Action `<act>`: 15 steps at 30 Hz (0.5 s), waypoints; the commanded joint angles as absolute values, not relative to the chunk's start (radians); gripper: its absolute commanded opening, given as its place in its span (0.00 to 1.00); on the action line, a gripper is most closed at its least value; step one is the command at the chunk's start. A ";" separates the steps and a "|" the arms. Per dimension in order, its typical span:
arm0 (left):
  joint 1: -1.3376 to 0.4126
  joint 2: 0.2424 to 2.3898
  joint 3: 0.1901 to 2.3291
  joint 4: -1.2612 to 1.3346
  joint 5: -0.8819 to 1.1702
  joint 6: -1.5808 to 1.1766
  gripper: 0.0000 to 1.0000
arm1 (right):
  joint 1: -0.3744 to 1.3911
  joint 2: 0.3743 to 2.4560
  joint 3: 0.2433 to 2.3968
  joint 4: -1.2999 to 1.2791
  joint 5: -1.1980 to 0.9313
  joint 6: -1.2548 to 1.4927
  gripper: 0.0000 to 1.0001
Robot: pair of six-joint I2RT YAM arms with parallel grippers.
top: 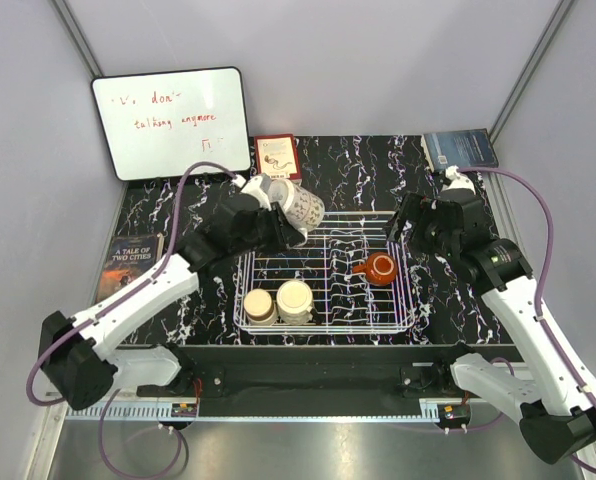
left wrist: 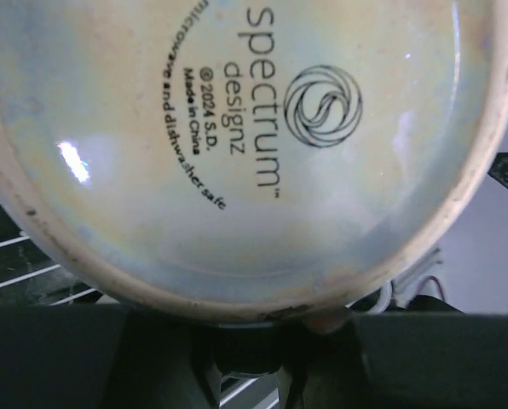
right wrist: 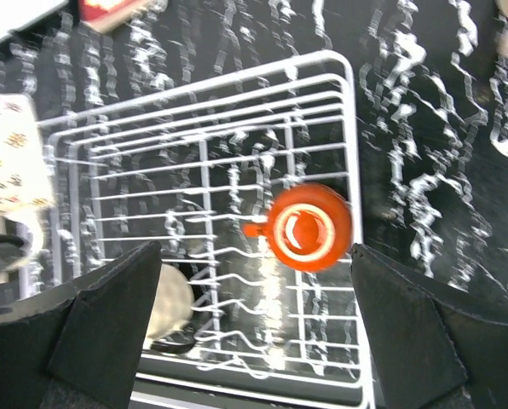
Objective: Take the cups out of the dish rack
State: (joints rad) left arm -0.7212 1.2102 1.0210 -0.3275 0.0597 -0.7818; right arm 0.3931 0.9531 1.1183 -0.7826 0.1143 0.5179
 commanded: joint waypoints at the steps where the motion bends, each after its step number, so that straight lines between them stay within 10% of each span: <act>1: -0.666 1.111 0.936 0.121 0.398 -0.883 0.00 | 0.402 0.931 1.173 -0.678 0.034 0.548 1.00; 15: -0.597 1.258 0.652 1.203 0.799 -1.471 0.00 | 0.400 0.888 1.074 -0.316 -0.370 0.686 1.00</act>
State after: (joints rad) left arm -0.6136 1.2198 0.6724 0.5766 0.6605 -1.2495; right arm 0.3946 0.9031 1.0878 -0.4831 -0.2203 0.6315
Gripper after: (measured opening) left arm 0.262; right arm 0.994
